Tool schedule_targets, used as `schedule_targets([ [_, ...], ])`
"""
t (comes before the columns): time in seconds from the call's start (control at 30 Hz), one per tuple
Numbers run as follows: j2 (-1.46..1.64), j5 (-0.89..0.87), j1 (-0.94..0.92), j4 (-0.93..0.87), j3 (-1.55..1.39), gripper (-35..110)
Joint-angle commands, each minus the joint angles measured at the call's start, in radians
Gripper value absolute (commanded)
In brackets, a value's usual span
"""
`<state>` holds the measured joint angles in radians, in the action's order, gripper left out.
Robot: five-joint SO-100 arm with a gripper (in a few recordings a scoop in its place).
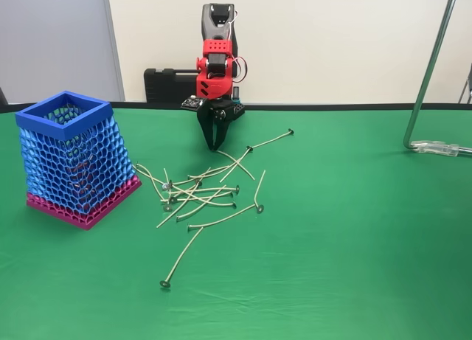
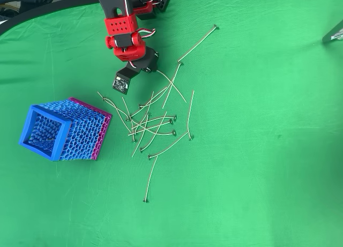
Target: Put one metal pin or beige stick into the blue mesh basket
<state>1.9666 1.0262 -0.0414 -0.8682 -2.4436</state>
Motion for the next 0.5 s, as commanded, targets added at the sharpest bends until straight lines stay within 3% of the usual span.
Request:
schedule_targets([
  [0.0,0.008,0.003,-0.005,0.012,0.005,0],
  [0.47,0.152,-0.101,-0.006,-0.081,0.081,0],
])
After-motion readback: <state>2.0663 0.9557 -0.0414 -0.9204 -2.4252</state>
